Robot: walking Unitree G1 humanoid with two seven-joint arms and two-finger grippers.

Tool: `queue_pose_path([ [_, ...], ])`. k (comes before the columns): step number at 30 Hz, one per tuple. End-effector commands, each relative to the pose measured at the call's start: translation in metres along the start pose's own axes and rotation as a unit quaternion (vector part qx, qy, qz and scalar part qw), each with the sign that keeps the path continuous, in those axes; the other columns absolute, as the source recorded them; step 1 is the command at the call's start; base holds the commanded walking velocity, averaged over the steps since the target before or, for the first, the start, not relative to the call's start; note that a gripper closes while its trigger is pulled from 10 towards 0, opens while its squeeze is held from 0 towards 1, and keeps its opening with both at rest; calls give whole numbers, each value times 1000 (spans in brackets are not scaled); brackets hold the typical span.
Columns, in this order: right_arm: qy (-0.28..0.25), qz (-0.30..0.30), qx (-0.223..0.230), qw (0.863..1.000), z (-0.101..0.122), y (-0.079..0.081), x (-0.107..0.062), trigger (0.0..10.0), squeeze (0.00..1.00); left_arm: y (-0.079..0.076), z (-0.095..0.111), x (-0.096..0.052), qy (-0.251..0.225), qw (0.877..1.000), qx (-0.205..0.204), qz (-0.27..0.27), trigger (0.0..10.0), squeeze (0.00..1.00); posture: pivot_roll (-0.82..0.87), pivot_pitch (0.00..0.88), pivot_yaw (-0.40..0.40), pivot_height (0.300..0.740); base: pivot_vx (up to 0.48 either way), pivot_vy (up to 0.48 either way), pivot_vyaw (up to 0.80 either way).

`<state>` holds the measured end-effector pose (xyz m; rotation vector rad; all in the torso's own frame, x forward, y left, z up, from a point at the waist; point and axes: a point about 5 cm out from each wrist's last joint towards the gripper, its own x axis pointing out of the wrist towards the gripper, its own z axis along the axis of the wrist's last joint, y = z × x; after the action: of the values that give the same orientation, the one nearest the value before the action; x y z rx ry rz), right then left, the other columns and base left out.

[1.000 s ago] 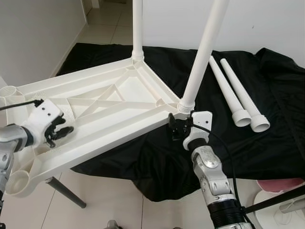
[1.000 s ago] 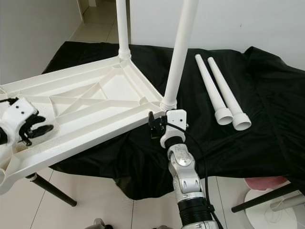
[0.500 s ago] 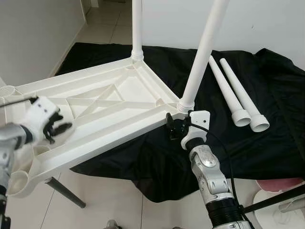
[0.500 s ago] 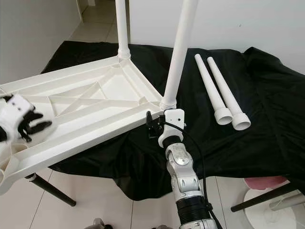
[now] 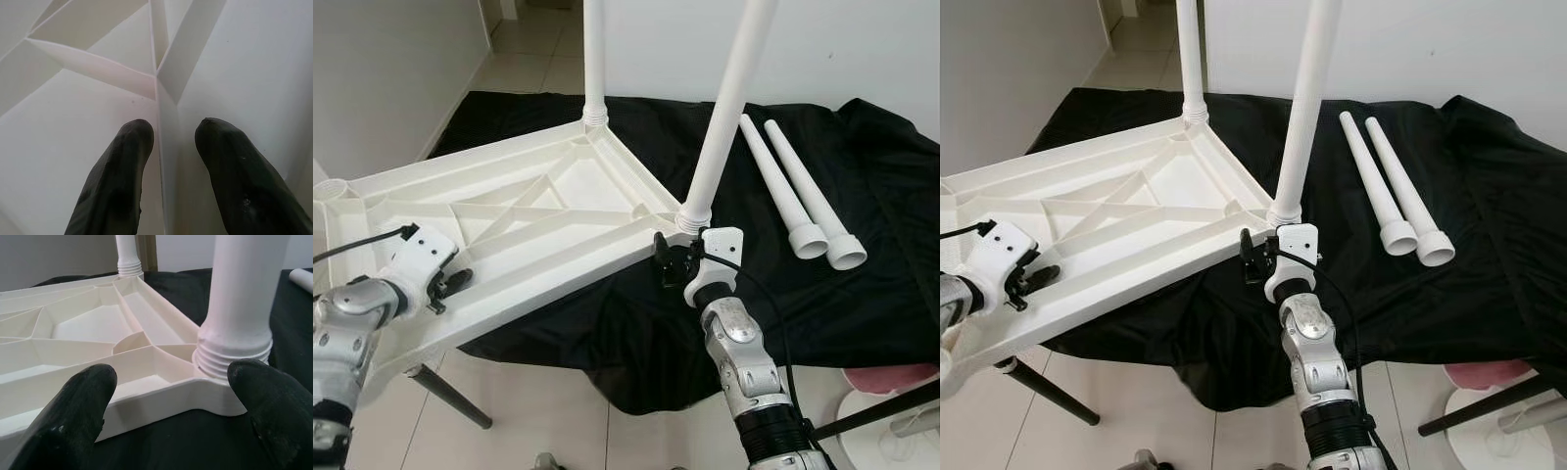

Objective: Building children table

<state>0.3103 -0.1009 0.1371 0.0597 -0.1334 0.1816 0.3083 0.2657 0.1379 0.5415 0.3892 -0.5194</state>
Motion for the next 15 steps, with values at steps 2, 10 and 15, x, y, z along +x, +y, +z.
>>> queue_pose_path([
  [2,12,-3,17,1000,-6,2,4,10000,0,-33,-11,7,17,994,-25,-103,10000,0,33,94,13,740,0,0,0],
  [10,66,14,60,996,-27,11,15,10000,0,-56,8,7,-10,987,-23,-156,10000,0,44,92,25,740,0,0,0],
  [15,98,77,112,986,-33,34,29,10000,0,-71,34,3,-37,982,-8,-187,10000,0,57,92,26,740,0,0,0],
])
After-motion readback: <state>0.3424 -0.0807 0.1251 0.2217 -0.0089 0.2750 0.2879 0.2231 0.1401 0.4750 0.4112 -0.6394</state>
